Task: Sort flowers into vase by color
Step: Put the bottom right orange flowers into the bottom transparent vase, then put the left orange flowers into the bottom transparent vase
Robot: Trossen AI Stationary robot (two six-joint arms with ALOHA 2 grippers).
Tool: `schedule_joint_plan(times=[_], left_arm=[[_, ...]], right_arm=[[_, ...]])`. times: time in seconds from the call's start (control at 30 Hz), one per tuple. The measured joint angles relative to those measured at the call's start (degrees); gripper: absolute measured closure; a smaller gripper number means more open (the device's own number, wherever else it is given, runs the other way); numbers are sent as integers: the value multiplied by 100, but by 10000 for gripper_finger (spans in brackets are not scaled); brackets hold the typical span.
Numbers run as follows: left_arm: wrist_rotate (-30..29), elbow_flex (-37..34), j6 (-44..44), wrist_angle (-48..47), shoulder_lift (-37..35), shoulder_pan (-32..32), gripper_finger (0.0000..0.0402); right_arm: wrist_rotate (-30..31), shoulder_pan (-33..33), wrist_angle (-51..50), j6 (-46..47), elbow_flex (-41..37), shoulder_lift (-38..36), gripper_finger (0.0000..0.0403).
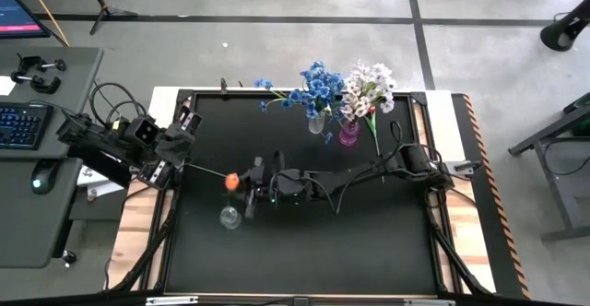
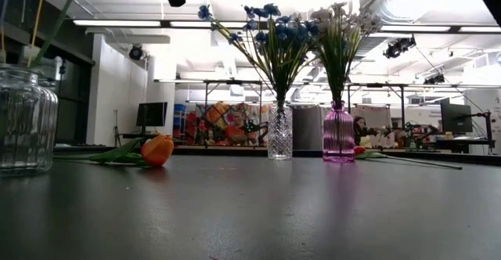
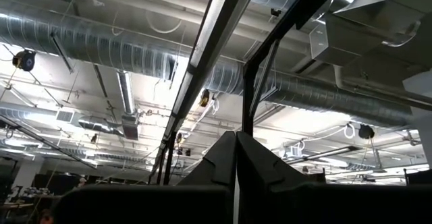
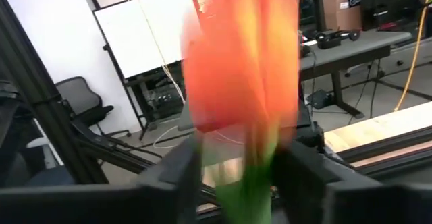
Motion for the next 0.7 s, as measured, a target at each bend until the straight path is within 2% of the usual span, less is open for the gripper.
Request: schedule_joint_plan(times=[0.17,0.3,0.5,0.7], left_arm=[[-2,0,0,0,0,0,402],[-2,0,-2,0,0,0,402],[-34,-7,282,10,-57,0,402],[-519,-7,502,-8,-78,4,402]], right_arm=[[-189,-1,-35,12,0,0,156],[-509,-3,-437,-296,-5,-59,108],[-605,-12,-2014,-712,-4,-600,94],[-601,-23,-4367,-853,-4,-1266,94]])
